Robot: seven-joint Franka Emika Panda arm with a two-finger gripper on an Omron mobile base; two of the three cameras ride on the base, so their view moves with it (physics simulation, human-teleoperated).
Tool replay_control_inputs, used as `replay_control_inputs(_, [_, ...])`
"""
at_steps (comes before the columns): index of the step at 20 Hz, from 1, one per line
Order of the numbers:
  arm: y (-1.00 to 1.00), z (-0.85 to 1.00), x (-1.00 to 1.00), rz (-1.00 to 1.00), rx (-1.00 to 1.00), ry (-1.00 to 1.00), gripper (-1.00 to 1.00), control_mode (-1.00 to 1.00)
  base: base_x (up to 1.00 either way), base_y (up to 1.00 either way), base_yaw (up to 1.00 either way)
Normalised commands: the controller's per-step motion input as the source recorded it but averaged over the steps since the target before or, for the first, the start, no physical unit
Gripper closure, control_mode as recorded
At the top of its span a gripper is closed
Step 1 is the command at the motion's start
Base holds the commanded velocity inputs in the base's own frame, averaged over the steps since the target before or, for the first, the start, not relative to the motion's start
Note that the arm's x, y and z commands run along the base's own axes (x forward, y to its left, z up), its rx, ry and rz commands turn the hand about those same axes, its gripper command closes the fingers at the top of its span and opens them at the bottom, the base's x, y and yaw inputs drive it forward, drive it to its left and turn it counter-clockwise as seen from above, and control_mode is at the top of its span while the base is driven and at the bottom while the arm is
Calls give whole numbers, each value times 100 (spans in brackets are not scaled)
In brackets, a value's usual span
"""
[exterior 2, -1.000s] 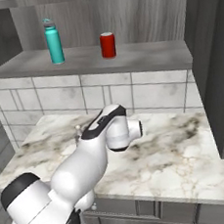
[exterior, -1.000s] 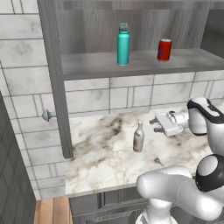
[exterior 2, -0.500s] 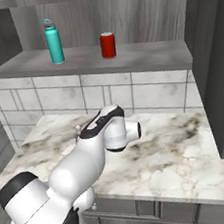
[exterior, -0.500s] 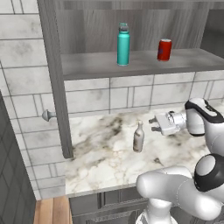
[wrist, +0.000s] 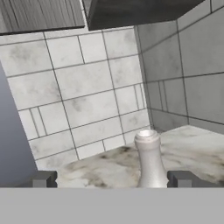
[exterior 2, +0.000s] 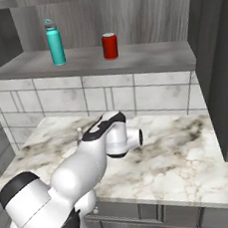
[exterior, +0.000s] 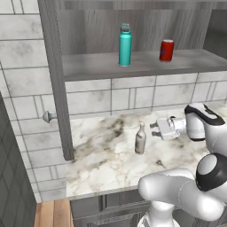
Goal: Sort all alcoholic drinks to one cabinet, and non-alcoholic drinks to the other.
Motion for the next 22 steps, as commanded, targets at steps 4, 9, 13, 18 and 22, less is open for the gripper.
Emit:
replay_control_inputs(4, [0,-12,6,0,0,0,-100,-100,0,0,0])
replay_control_inputs(9, [0,-2,11,-1,0,0,-100,-100,0,0,0])
replay_control_inputs(13, [0,0,6,0,0,0,-100,-100,0,0,0])
replay_control_inputs(18, [0,-7,0,0,0,1,-100,-100,0,0,0])
replay_control_inputs(22, [1,-6,4,0,0,2,-100,-100,0,0,0])
